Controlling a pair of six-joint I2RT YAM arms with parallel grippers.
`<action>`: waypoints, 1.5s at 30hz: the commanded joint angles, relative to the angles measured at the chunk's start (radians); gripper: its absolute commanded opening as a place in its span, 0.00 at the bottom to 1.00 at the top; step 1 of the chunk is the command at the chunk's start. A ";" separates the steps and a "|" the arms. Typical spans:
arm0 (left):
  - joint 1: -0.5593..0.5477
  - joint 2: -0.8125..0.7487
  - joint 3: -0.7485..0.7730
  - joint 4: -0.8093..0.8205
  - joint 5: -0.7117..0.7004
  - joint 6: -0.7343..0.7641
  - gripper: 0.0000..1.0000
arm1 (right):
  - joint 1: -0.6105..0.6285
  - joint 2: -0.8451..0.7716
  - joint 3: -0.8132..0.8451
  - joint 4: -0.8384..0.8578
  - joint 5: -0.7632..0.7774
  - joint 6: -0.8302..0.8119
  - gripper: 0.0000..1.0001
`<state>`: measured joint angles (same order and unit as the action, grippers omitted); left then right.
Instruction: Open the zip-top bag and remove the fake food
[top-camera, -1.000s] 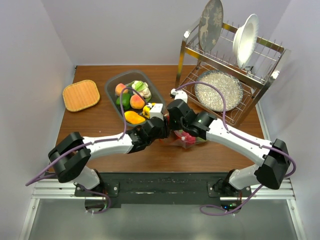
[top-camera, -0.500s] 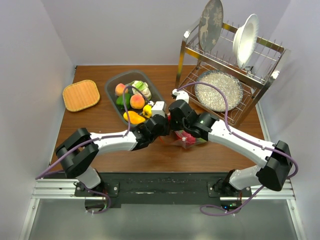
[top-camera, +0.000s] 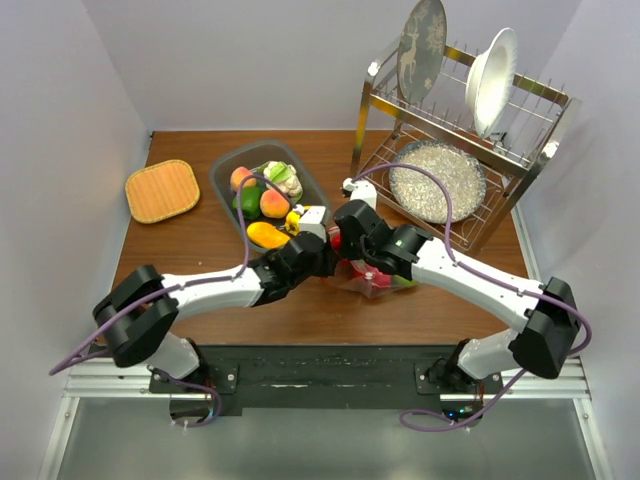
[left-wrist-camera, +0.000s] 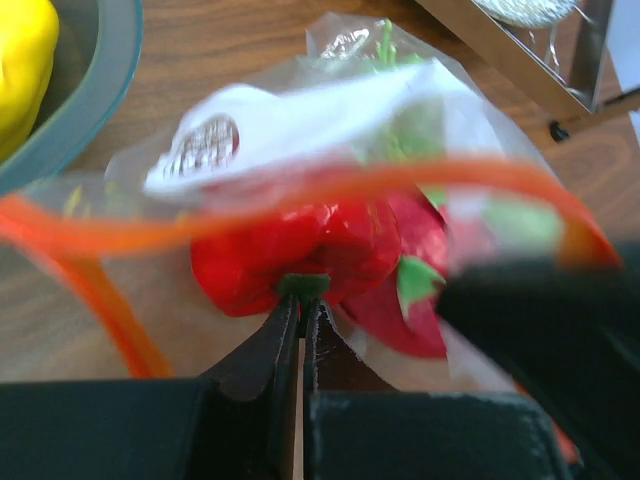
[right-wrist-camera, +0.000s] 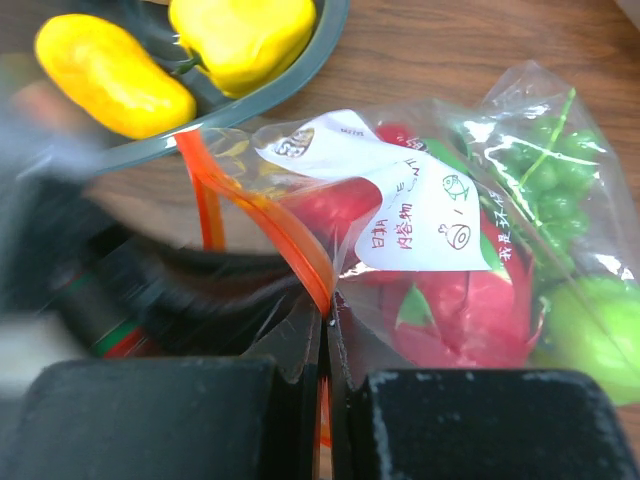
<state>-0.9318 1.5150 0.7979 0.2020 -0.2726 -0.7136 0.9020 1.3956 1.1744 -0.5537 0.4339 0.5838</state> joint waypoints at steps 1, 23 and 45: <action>-0.006 -0.114 -0.046 -0.018 0.071 0.028 0.00 | -0.009 0.032 0.048 0.012 0.083 -0.030 0.00; -0.002 -0.391 0.101 -0.473 0.064 0.088 0.00 | -0.113 0.095 0.067 0.064 0.025 -0.041 0.00; 0.565 -0.233 0.353 -0.414 0.171 0.190 0.00 | -0.137 -0.009 0.024 0.040 -0.030 -0.079 0.00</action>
<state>-0.4797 1.1824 1.0737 -0.3534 -0.1234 -0.5724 0.7712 1.4506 1.1919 -0.5179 0.4126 0.5350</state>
